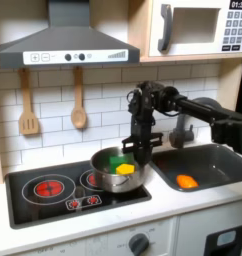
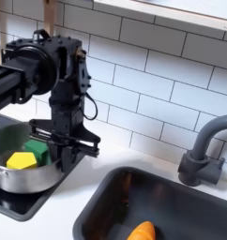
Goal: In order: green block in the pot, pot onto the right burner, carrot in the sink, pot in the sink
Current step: 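Put the pot in the sink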
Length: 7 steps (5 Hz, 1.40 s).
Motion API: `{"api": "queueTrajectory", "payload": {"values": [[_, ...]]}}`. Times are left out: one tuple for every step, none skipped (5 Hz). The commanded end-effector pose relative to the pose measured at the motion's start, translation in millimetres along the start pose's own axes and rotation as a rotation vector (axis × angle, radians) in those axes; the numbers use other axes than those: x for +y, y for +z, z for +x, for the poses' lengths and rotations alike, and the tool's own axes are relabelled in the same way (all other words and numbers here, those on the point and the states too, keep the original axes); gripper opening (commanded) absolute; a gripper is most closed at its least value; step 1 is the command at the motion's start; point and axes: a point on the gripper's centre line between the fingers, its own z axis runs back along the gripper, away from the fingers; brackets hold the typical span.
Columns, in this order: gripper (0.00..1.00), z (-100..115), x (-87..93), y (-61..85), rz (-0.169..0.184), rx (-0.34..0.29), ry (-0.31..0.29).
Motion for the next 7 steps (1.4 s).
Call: {"api": "queueTrajectory", "payload": {"values": [[0.00, -5.4, -24.0, 0.6, -0.018, -0.001, -0.027], [0.00, -9.8, -29.5, 2.3, -0.017, -0.005, -0.036], [0.00, -13.3, -38.7, 2.1, -0.020, -0.007, -0.049], [0.00, -17.8, -45.1, 2.2, -0.024, -0.011, -0.056], [0.00, -20.4, -51.4, -2.4, -0.026, -0.002, -0.062], [0.00, -18.4, -60.6, 1.2, -0.032, -0.015, -0.075], [0.00, -17.8, -73.0, 1.9, -0.031, -0.014, -0.091]]}}
